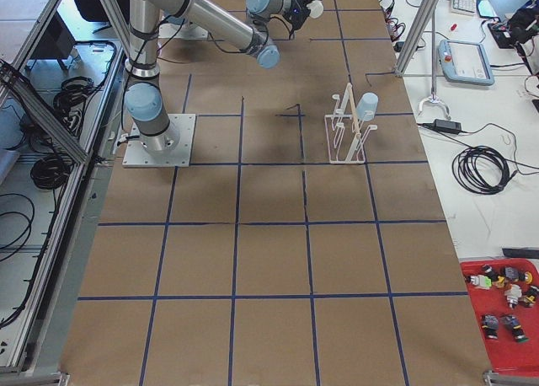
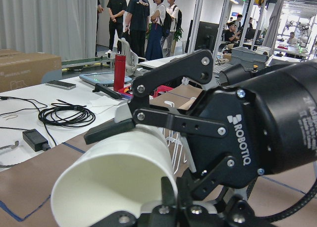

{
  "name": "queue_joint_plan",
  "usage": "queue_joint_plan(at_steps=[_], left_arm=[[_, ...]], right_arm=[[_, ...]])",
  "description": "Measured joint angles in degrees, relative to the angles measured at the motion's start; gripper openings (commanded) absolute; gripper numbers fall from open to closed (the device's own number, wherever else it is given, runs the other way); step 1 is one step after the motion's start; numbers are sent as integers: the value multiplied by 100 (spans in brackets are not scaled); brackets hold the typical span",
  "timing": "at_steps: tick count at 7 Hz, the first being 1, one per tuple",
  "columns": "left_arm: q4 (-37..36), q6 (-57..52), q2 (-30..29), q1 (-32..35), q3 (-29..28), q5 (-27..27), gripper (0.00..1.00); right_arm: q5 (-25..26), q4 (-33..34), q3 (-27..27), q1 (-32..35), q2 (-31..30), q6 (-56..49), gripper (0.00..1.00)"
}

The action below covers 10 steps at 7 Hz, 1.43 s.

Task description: Transfer IKEA cup to right arm and place on rack

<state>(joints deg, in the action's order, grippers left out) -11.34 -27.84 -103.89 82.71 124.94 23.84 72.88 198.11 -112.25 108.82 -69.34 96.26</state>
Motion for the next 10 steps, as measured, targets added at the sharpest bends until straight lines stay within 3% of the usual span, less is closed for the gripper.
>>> queue_joint_plan(at_steps=[5, 8, 10], left_arm=[[4, 361, 81, -354, 8, -31, 99], [51, 537, 119, -1019, -6, 21, 99], [241, 783, 203, -1072, -138, 803, 99]], right_arm=[[-1, 0, 29, -116, -9, -536, 17], [3, 16, 156, -869, -33, -2757, 14], [-1, 5, 305, -1406, -42, -4338, 14]])
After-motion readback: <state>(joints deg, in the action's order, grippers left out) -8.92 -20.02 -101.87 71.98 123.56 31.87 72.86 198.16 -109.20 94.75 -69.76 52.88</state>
